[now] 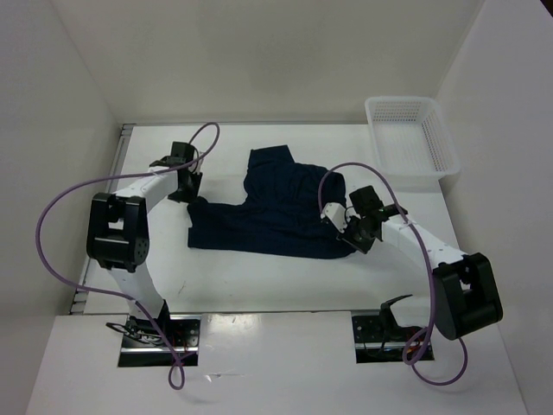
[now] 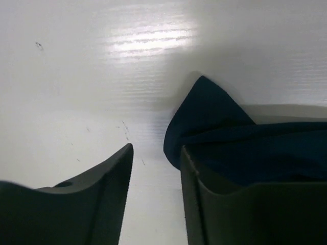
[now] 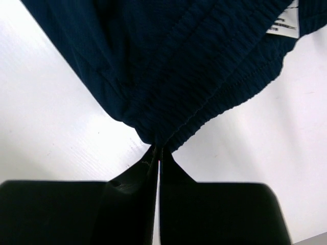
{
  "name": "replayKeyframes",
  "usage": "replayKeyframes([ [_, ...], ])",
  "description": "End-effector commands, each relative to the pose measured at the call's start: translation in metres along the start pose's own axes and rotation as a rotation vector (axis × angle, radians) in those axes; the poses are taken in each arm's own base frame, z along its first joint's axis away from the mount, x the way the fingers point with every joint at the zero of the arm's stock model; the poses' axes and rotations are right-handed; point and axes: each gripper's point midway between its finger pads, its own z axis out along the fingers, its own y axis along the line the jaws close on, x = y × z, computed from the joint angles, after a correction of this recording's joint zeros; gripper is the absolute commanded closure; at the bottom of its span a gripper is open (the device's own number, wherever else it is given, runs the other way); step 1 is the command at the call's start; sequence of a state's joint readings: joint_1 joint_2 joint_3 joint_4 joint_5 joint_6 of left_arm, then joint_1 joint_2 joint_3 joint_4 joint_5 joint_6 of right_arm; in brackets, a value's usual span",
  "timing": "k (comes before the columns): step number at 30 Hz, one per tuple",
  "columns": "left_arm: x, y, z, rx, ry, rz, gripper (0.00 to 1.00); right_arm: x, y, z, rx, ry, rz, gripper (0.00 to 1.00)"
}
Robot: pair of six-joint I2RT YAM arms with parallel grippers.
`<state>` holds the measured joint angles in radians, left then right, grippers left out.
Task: Fold and stack the shorts
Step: Flatten the shorts out
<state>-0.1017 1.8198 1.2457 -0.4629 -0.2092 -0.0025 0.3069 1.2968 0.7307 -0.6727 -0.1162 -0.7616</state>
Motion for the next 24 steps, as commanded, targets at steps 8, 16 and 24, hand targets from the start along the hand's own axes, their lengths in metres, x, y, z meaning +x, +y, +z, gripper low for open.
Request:
replayKeyframes([
  [8, 0.067, -0.035, -0.064, 0.205, 0.14, 0.043, 0.46, -0.05, -0.027, -0.022, 0.078, -0.163, 0.058, 0.96],
  [16, 0.102, -0.045, -0.049, 0.241, 0.252, 0.049, 0.46, -0.043, -0.022, -0.017, 0.071, -0.154, 0.05, 0.96],
  [24, 0.093, -0.054, -0.029, 0.277, 0.289, 0.047, 0.46, -0.034, -0.02, -0.017, 0.085, -0.138, 0.034, 0.96],
])
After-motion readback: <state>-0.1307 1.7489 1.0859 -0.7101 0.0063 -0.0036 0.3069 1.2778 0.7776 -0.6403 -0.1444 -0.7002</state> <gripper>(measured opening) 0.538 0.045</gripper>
